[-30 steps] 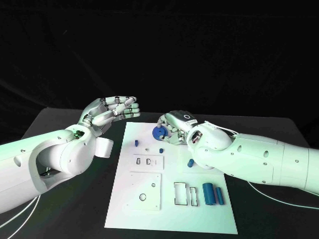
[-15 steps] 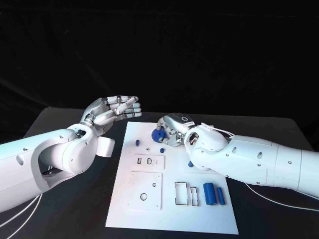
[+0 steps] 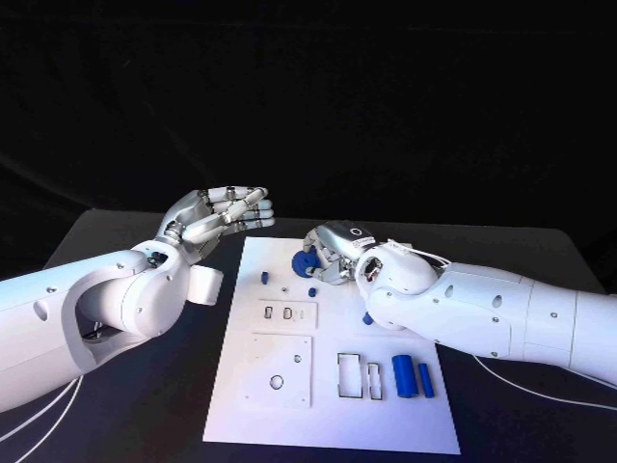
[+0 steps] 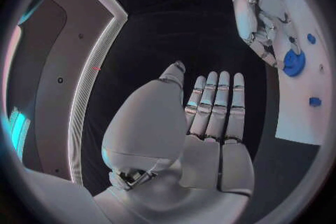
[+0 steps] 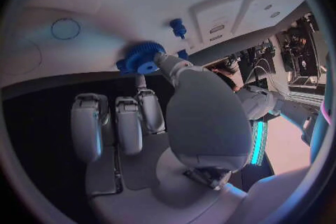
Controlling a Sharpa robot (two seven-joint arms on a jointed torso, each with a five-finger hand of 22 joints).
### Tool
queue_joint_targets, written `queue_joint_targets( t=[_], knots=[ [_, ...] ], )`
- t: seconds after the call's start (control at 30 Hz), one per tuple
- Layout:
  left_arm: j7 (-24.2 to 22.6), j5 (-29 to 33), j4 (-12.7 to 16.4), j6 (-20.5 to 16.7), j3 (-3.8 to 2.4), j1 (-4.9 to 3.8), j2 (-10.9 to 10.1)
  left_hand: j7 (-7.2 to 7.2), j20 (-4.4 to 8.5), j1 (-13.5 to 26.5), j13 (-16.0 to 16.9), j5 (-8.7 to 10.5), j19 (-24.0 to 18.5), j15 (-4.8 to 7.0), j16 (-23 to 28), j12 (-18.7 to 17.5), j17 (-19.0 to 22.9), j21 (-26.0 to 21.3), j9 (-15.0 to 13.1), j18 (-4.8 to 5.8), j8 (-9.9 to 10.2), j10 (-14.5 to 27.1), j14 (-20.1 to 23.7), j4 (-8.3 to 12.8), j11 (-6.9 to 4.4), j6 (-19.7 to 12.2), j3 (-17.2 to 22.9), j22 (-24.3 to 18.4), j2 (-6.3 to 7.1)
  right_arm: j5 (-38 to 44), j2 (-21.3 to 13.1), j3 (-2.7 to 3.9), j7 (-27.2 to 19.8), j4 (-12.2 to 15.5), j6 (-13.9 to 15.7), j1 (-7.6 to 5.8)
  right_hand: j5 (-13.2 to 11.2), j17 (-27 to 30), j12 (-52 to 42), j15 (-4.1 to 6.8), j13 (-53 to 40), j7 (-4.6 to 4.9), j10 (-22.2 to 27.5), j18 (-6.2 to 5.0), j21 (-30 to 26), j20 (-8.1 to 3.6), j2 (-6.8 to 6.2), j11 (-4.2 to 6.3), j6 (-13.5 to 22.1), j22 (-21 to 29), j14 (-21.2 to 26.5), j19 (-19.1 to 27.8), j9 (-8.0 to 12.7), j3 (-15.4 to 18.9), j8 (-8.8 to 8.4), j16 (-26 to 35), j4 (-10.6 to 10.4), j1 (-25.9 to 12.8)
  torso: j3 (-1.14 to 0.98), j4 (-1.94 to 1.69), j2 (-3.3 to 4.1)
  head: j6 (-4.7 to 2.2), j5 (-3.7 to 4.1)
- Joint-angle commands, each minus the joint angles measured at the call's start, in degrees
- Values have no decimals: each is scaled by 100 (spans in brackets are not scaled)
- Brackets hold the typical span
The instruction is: Assemble the parts on the task board
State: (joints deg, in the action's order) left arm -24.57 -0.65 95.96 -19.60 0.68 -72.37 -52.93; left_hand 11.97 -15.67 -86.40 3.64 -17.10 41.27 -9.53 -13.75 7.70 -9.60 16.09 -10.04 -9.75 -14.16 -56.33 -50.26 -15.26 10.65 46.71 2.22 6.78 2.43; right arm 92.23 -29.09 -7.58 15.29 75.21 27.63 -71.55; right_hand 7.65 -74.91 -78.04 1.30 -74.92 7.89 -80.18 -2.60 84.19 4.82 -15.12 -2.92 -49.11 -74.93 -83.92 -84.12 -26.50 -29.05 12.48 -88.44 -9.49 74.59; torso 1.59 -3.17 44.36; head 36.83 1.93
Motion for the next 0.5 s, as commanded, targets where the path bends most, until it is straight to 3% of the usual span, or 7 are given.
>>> queue_joint_targets(
  t=[0.03, 0.17, 0.27, 0.5],
  knots=[
    [-26, -17, 1, 101, -4, -7, 15, 97, -6, -22, 8, 17, 9, -3, 18, -40, -6, -37, 10, -53, 23, -2, 41, -15, 43, -32, 9, -5, 10, 37, 15, -1, 18, -13, -189, 2, -48, -1088, 26, -59, -57, 21, 19, 45, -22, 57, -46, -39, 71, -823, -518, -56, 46, 109, -52, -33, -48, -107, -3, -8, -1, -2, 15],
    [-27, -17, 1, 99, -4, -7, 12, 97, -6, -22, 8, 17, 9, -3, 18, -40, -6, -37, 10, -53, 23, -2, 41, -15, 43, -32, 9, -5, 10, -67, 17, -1, -25, -9, -353, 2, 51, -1156, 68, -63, -9, 12, 61, 47, -15, 73, -85, -38, 31, -841, -532, -65, 75, 329, -40, -54, -98, -242, 0, -11, -1, 6, 6],
    [-27, -17, -2, 92, -4, -6, 5, 97, -6, -22, 8, 17, 9, -3, 18, -40, -6, -37, 10, -53, 23, -2, 41, -15, 43, -32, 9, -5, 10, -150, 10, -1, -51, -4, -410, 2, 266, -1188, 55, -62, -21, 5, 50, 54, 3, 74, -24, -34, 4, -871, -539, -85, 106, 619, -33, -65, -195, -353, -4, -7, -2, 1, 4],
    [-28, -17, 4, 88, -4, -6, -2, 99, -7, -21, 9, 18, 9, -5, 27, -49, -5, -43, 11, -53, 25, -5, 50, -16, 44, -34, 9, -10, 9, -298, -21, -1, -61, -7, -494, 1, 422, -1221, -29, -47, -111, -18, -21, 66, 36, 63, 94, -15, -96, -916, -546, -118, 118, 782, 14, -75, -375, -498, 1, -4, -3, -5, -6]
  ],
)
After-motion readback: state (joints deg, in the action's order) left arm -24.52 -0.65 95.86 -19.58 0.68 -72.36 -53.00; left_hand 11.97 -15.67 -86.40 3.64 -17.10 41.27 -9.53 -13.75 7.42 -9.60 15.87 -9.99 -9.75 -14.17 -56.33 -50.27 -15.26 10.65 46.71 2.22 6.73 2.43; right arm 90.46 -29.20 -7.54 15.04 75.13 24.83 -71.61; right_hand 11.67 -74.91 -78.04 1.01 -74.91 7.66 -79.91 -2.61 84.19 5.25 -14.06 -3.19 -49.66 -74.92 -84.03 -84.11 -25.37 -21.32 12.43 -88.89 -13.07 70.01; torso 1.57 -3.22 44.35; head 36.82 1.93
